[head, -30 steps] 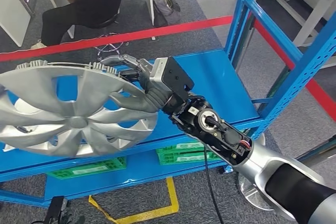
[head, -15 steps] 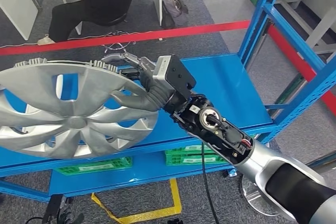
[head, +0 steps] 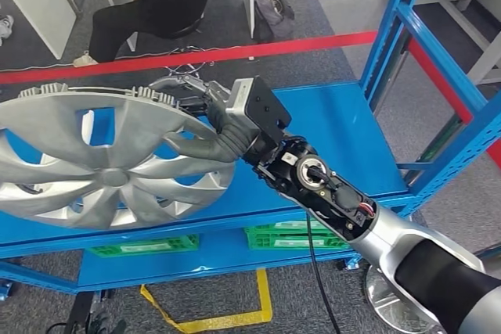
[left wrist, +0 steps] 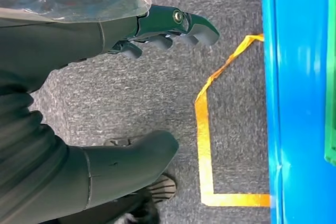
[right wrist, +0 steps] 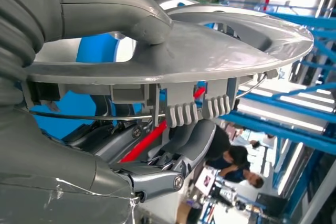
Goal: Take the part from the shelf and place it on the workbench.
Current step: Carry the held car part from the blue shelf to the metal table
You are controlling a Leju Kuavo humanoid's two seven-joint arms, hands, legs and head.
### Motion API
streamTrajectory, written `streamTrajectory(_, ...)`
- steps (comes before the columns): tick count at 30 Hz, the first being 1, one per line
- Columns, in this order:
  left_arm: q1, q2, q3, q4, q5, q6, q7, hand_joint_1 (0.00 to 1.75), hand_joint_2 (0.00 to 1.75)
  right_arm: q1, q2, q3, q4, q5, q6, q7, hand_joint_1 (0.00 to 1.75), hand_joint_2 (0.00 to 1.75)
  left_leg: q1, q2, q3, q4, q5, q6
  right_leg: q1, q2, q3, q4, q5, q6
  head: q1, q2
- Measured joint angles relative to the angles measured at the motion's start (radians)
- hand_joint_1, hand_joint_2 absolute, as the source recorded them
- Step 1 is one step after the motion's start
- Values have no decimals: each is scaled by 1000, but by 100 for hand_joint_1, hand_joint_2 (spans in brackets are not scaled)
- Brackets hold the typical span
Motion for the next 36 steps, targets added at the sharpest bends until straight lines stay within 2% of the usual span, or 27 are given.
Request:
streamTrajectory(1, 2, -1, 0, 0, 0, 0, 0, 0, 175, 0, 0, 0, 1, -2, 0, 1, 175, 175, 1, 1, -30, 57, -18, -1, 1, -5, 0, 0, -1, -1, -1, 0)
streamTrajectory(2, 4, -2, 0, 0, 0, 0, 0, 0, 175, -1, 0, 1, 2, -4, 0, 2, 175, 175, 1, 2, -47, 88, -22, -1, 1, -11, 0, 0, -1, -1, -1, 0)
streamTrajectory(3, 6, -2, 0, 0, 0, 0, 0, 0, 175, -1, 0, 1, 2, -4, 0, 3, 175, 175, 1, 3, -45, 80, -9, 1, 2, -16, 0, 0, -1, -1, -2, 0)
streamTrajectory(4, 6, -2, 0, 0, 0, 0, 0, 0, 175, -1, 0, 1, 3, -5, 0, 4, 175, 175, 2, 4, -22, 33, 19, 4, 3, -21, 0, 0, -1, -1, -3, 0)
streamTrajectory(6, 5, -1, 0, 0, 0, 0, 0, 0, 175, -4, 0, 1, 3, -5, 0, 5, 175, 175, 0, 15, 55, -116, 80, 11, 4, -29, 1, 0, -3, 1, -3, 0)
streamTrajectory(8, 3, -2, 0, 0, 0, 2, -2, 0, 175, -6, 0, 1, 2, -5, -6, 8, 175, 175, -5, 35, 104, -209, 108, 19, 7, -36, 2, -1, -5, 8, -3, 0)
streamTrajectory(10, 5, -3, 0, 0, -1, 6, -3, 0, 175, -1, -1, 1, 0, -1, -16, 13, 175, 175, -12, 37, 110, -224, 109, 25, 9, -44, 4, -4, -6, 18, -1, 0)
streamTrajectory(12, 8, -2, 0, 0, -2, 9, -4, 0, 175, 6, -2, 1, -5, 8, -24, 18, 175, 175, -10, 26, 112, -230, 111, 32, 9, -51, 5, -4, -12, 27, 2, 0)
streamTrajectory(13, 9, -3, 0, 0, -5, 9, -5, 0, 175, 8, -3, 0, -9, 14, -27, 22, 175, 175, -7, 22, 115, -233, 112, 37, 9, -46, -4, 17, -29, 31, 2, 0)
streamTrajectory(14, 9, -4, 0, 0, -8, 9, -5, 0, 175, 12, -4, 0, -13, 20, -29, 25, 175, 175, -5, 17, 118, -236, 113, 42, 8, -38, -24, 61, -54, 34, 4, 0)
streamTrajectory(16, 9, -5, -3, 0, -13, 9, -7, 0, 175, 22, -9, -1, -22, 28, -30, 31, 175, 175, -5, 6, 120, -237, 112, 49, 8, -16, -89, 201, -120, 38, 8, 0)
streamTrajectory(17, 9, -5, -4, 0, -15, 9, -7, 0, 175, 28, -11, -1, -25, 30, -30, 34, 175, 175, -5, -1, 121, -237, 112, 50, 7, -11, -122, 269, -143, 39, 10, 0)
streamTrajectory(18, 10, -6, -6, 0, -17, 9, -7, 0, 175, 34, -12, -1, -27, 32, -31, 37, 175, 175, -6, -8, 122, -236, 111, 51, 7, -9, -141, 305, -147, 40, 11, 0)
streamTrajectory(19, 11, -6, -8, 0, -18, 9, -7, 0, 175, 39, -14, -1, -28, 34, -30, 40, 175, 175, -6, -17, 123, -235, 110, 52, 7, -7, -146, 307, -133, 39, 12, 0)
streamTrajectory(20, 12, -6, -8, 0, -20, 9, -7, 0, 175, 42, -15, -1, -30, 36, -30, 43, 175, 175, -6, -26, 126, -234, 109, 52, 7, -6, -130, 267, -100, 37, 13, 0)
streamTrajectory(21, 12, -6, -9, 0, -20, 8, -7, 0, 175, 44, -17, -1, -32, 36, -30, 44, 175, 175, -6, -35, 129, -233, 107, 51, 7, 0, -98, 193, -56, 33, 15, 0)
streamTrajectory(22, 12, -8, -9, 0, -21, 8, -7, 0, 175, 45, -18, -1, -34, 37, -30, 44, 175, 175, -6, -43, 131, -233, 105, 49, 7, 13, -63, 118, -25, 29, 15, 0)
streamTrajectory(23, 11, -9, -10, 0, -22, 8, -7, 0, 175, 45, -18, -2, -37, 36, -30, 45, 175, 175, -6, -50, 130, -231, 104, 47, 7, 25, -32, 55, -3, 26, 14, 0)
streamTrajectory(24, 10, -10, -11, 0, -23, 8, -7, 0, 175, 45, -19, -3, -41, 36, -30, 47, 175, 175, -4, -56, 127, -229, 104, 42, 7, 35, -12, 16, 7, 23, 13, 0)
streamTrajectory(25, 10, -10, -13, 0, -24, 8, -7, 0, 175, 45, -20, -5, -45, 36, -30, 49, 175, 175, -2, -62, 123, -229, 106, 38, 8, 40, -3, 2, 3, 21, 12, 0)
streamTrajectory(27, 12, -9, -18, 0, -27, 9, -3, 0, 175, 45, -21, -8, -52, 37, -30, 58, 175, 175, 0, -72, 117, -228, 108, 27, 9, 29, 3, -8, 5, 14, 12, 0)
streamTrajectory(29, 12, -8, -22, 0, -28, 10, 2, 0, 175, 43, -22, -10, -59, 35, -31, 67, 175, 175, -2, -50, 102, -195, 87, 15, 5, 16, 9, -18, 10, 5, 9, 0)
streamTrajectory(31, 8, -7, -24, 0, -26, 11, 5, 0, 175, 40, -22, -11, -67, 30, -34, 74, 175, 175, -1, -15, 49, -86, 33, 4, 4, 2, 12, -24, 13, 0, 4, 0)
streamTrajectory(33, 7, -8, -25, 0, -22, 13, 7, 0, 175, 38, -25, -12, -74, 23, -37, 78, 175, 175, 4, -4, -12, 34, -12, -3, 5, -12, 12, -23, 12, -3, 2, 0)
streamTrajectory(34, 9, -8, -25, 0, -20, 13, 7, 0, 175, 38, -27, -12, -77, 19, -39, 79, 175, 175, 7, -1, -30, 64, -15, -5, 5, -19, 12, -23, 11, -3, 1, 0)
streamTrajectory(35, 10, -9, -25, 0, -17, 14, 7, 0, 175, 37, -28, -11, -78, 15, -42, 81, 175, 175, 8, 2, -30, 58, -1, -6, 5, -26, 12, -23, 10, -2, 0, 0)
streamTrajectory(36, 10, -9, -25, 0, -15, 15, 6, 0, 175, 35, -29, -11, -79, 11, -44, 81, 175, 175, 10, 6, -14, 19, 27, -5, 5, -33, 12, -22, 9, -1, -1, 0)
